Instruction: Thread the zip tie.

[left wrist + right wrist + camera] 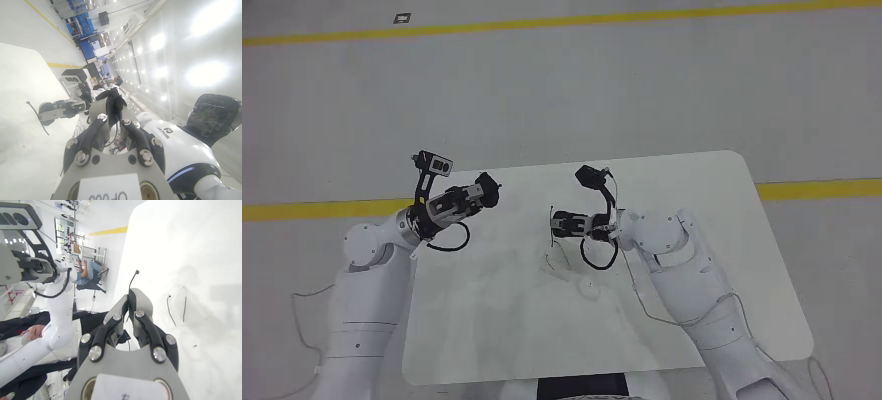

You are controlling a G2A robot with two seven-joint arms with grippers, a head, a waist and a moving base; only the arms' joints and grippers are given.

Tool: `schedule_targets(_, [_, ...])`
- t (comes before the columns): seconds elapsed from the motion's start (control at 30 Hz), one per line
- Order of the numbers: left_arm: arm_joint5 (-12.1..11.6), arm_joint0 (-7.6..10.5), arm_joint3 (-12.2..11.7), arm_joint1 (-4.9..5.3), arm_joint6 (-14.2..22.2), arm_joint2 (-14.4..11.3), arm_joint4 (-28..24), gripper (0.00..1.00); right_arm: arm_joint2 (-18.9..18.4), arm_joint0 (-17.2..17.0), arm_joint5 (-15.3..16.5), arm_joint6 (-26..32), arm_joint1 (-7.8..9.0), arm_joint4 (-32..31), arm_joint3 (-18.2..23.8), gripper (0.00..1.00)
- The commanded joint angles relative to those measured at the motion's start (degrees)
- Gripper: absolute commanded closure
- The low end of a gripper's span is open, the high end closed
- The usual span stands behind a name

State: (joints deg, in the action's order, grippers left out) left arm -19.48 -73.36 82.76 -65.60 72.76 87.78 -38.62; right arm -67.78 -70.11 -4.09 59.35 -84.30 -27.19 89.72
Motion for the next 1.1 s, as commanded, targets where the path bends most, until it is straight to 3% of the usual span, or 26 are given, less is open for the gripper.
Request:
schedule_targets(0.0, [0.0, 0.0, 0.0, 0.0, 0.0, 0.0, 0.0, 1.0, 0.01, 0.02, -0.14, -0.01, 0.0, -0.16, 0.01, 1.0])
schedule_targets(0.23, [0.0, 0.0, 0.0, 0.0, 0.0, 0.0, 0.0, 1.0, 0.04, -0.14, -0.1, -0.37, 0.01, -0.25, -0.07, 1.0])
schedule_targets(0.33, [0.0, 0.0, 0.0, 0.0, 0.0, 0.0, 0.0, 1.0, -0.02, -1.69, -0.35, -5.51, 0.11, -0.17, 0.82, 1.0])
schedule_targets(0.5, [0.48, -1.06, 0.72, 0.0, -3.94, -0.87, 0.16, 1.0, -2.22, -3.43, -0.76, -17.69, 0.11, 1.9, 4.9, 1.0])
schedule_targets(0.8, [0.78, -1.16, -0.66, -0.06, -7.17, -3.78, 0.2, 1.0, 0.5, -6.68, 5.23, -35.19, -0.41, 3.68, 11.66, 1.0])
schedule_targets(1.07, [0.38, -0.49, -2.83, -0.15, -8.93, -5.89, -0.63, 1.0, 3.3, -7.23, 10.71, -41.29, -0.41, 0.54, 12.24, 1.0])
